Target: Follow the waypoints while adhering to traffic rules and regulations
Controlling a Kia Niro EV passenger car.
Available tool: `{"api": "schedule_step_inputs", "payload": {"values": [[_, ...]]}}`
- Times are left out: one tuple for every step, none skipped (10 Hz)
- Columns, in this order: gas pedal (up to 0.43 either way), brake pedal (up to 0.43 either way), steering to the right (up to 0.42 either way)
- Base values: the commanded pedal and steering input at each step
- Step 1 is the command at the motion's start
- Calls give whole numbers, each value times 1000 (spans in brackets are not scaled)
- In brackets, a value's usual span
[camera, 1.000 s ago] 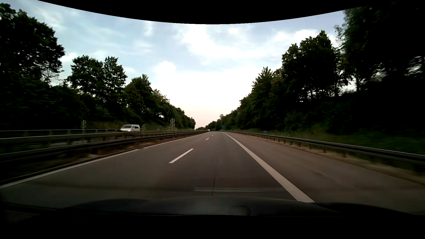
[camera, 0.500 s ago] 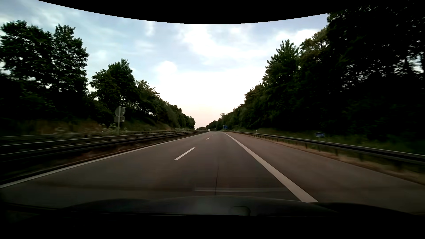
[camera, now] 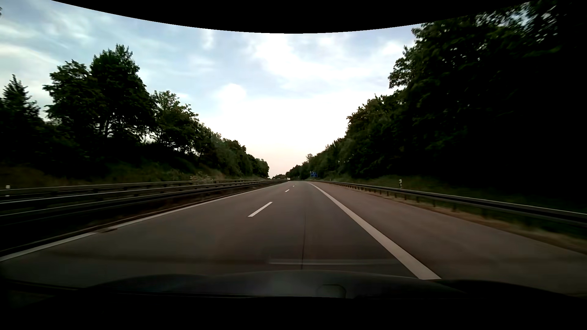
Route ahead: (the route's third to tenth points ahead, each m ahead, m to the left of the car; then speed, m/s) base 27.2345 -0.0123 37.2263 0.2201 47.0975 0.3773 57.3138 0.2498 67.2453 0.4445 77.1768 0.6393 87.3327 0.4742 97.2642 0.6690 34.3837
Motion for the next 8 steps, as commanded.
{"api": "schedule_step_inputs", "payload": {"values": [[311, 6, -4], [311, 6, -4], [311, 6, -4], [311, 6, -4], [311, 6, -4], [311, 6, -4], [311, 6, -4], [311, 6, -5]]}}
